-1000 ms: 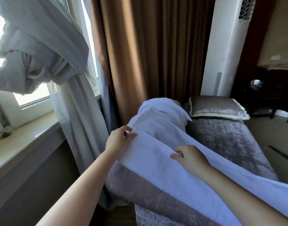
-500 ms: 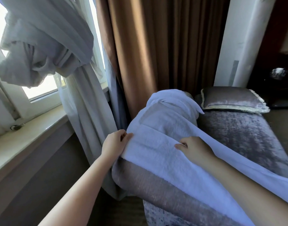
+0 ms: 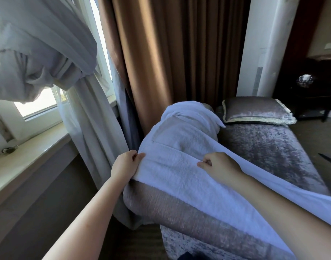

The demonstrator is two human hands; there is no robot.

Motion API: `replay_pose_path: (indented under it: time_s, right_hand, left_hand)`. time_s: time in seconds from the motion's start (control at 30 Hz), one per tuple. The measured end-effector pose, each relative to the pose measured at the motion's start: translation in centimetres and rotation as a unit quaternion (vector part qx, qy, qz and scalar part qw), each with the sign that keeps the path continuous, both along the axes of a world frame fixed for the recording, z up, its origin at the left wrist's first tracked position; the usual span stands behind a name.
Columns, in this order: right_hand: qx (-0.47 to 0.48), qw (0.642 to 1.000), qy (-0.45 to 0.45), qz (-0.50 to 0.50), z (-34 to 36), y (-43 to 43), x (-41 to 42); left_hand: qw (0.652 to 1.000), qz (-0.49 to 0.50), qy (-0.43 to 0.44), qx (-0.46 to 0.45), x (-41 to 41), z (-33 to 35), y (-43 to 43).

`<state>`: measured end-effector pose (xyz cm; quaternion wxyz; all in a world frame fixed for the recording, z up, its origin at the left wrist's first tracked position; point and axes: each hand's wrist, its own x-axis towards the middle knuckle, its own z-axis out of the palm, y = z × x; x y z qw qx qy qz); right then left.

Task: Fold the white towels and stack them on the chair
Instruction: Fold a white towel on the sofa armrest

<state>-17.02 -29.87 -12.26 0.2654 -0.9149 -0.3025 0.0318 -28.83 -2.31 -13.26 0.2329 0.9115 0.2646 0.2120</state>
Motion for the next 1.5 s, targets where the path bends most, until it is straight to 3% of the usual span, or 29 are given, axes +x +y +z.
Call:
replay_pose_path:
  time_s: [0.27, 0.37, 0.5, 0.67, 0.87, 0.97, 1.07, 1.13, 1.2, 1.33, 1.5]
  right_hand:
    - [-0.033, 0.999, -0.039, -0.007, -0.4, 0.2, -1.0]
    - [-0.04, 0.997, -0.06, -0.01, -0.2, -0.3, -1.1]
    - [-0.052, 0.995, -0.081, -0.011, 0.3, -2.3, -1.3]
    - [-0.062, 0.993, -0.104, -0.006, -0.4, -3.9, -2.0]
    - [-0.032, 0.991, -0.131, -0.011, -0.4, -3.9, -2.5]
    - [-0.045, 0.992, -0.119, -0.019, -0.9, -3.8, -2.4]
    - [-0.047, 0.992, -0.118, -0.023, -1.2, -4.0, -2.2]
    - [-0.052, 0.988, -0.142, -0.021, -0.7, -4.8, -2.5]
    - [-0.07, 0.983, -0.17, -0.024, -0.6, -6.4, -3.0]
    - [-0.103, 0.953, -0.274, -0.077, -1.7, -11.1, -5.1]
    - [-0.139, 0.921, -0.335, -0.139, -3.8, -19.3, -7.8]
  left_hand:
    - [0.999, 0.0, 0.044, 0.006, -0.9, 0.0, 0.2]
    - [0.995, 0.034, 0.013, 0.09, -0.9, 0.3, -0.6]
    - [0.983, -0.014, -0.041, 0.181, -0.4, 1.0, -2.5]
    - [0.994, 0.107, -0.015, 0.017, -1.2, 0.1, -3.5]
    - [0.992, 0.118, -0.024, -0.036, -1.7, -0.3, -2.7]
    - [0.993, 0.118, 0.018, -0.014, -2.0, -0.4, -2.5]
    - [0.984, 0.119, -0.005, 0.134, -2.1, -0.3, -3.2]
    - [0.964, 0.08, -0.089, 0.239, -1.6, 0.4, -5.0]
    - [0.94, -0.024, -0.164, 0.3, -0.5, 1.1, -8.2]
    - [0.895, -0.304, -0.166, 0.282, 2.1, 0.2, -17.8]
    - [0.847, -0.445, -0.144, 0.252, 5.0, -2.2, -27.1]
